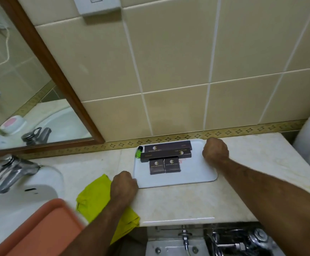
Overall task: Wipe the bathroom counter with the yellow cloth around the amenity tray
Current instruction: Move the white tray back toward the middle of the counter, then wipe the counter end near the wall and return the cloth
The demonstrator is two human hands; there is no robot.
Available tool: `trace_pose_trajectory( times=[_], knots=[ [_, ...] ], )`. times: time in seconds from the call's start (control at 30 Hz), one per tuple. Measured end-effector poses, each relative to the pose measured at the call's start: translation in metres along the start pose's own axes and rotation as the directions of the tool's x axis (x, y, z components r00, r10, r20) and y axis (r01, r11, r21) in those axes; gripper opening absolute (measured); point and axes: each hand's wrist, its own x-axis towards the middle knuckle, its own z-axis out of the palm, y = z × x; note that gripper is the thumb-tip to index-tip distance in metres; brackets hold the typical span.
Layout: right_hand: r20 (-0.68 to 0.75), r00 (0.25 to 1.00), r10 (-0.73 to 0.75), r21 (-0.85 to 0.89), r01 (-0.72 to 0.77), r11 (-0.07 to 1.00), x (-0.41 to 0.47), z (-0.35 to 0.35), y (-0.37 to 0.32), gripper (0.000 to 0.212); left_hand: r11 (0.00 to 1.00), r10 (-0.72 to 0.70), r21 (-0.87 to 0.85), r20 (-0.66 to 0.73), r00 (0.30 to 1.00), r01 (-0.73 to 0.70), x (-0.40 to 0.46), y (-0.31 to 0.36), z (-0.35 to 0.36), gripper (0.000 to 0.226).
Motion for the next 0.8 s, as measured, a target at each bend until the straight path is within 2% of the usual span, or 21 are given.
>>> trace_pose_trajectory(
  times=[0.07,0.13,0.2,0.23,0.3,0.33,0.4,0.43,0.5,0.57,0.63,0.67,0.73,0.8],
  knots=[
    [-0.049,0.998,-0.048,-0.003,0.048,0.999,-0.021,-0.008,-0.007,0.031,0.997,0.064,0.054,-0.015,0.998,-0.063,-0.002,-0.014,-0.017,0.027],
    [-0.150,0.977,-0.151,0.052,0.160,0.986,-0.056,-0.010,-0.015,0.037,0.993,0.048,0.107,-0.021,0.999,-0.045,0.004,-0.047,-0.036,0.024],
    [-0.222,0.933,-0.283,0.188,0.326,0.927,-0.101,-0.002,-0.017,0.032,0.974,-0.028,0.226,0.098,0.995,0.005,0.011,-0.087,-0.051,0.031],
    [-0.214,0.913,-0.346,0.254,0.394,0.883,-0.125,0.005,-0.018,0.030,0.968,-0.061,0.249,0.182,0.981,0.014,0.013,-0.104,-0.054,0.040],
    [-0.144,0.883,-0.448,0.332,0.469,0.818,-0.167,0.022,-0.020,0.032,0.985,-0.067,0.173,0.265,0.962,0.020,0.013,-0.118,-0.064,0.050],
    [-0.097,0.864,-0.494,0.344,0.495,0.798,-0.183,0.030,-0.025,0.036,0.993,-0.034,0.116,0.256,0.966,0.004,0.011,-0.115,-0.071,0.043],
    [-0.021,0.826,-0.563,0.387,0.526,0.757,-0.206,0.042,-0.037,0.045,0.990,0.099,0.067,0.276,0.956,-0.122,0.008,-0.100,-0.090,0.012],
    [0.014,0.817,-0.577,0.434,0.515,0.739,-0.212,0.044,-0.041,0.051,0.978,0.174,0.058,0.303,0.937,-0.200,0.005,-0.089,-0.100,0.005],
    [0.103,0.808,-0.581,0.558,0.437,0.706,-0.217,0.047,-0.049,0.066,0.934,0.319,0.050,0.337,0.886,-0.355,-0.007,-0.066,-0.124,0.010],
    [0.239,0.791,-0.563,0.701,0.260,0.663,-0.219,0.043,-0.052,0.084,0.881,0.431,0.026,0.369,0.824,-0.472,-0.028,-0.042,-0.150,0.006],
    [0.362,0.733,-0.576,0.789,0.088,0.608,-0.216,0.031,-0.052,0.094,0.824,0.525,-0.029,0.417,0.742,-0.566,-0.053,-0.007,-0.178,0.004],
    [0.395,0.691,-0.605,0.828,0.017,0.560,-0.214,0.024,-0.049,0.089,0.789,0.574,-0.058,0.426,0.699,-0.612,-0.064,0.012,-0.190,0.004],
    [0.388,0.641,-0.663,0.906,-0.135,0.400,-0.210,0.007,-0.034,0.064,0.708,0.667,-0.085,0.407,0.624,-0.701,-0.077,0.055,-0.208,0.005],
    [0.336,0.681,-0.651,0.942,-0.228,0.247,-0.207,-0.012,-0.011,0.042,0.647,0.728,-0.091,0.367,0.579,-0.757,-0.077,0.095,-0.217,0.007]
  ],
)
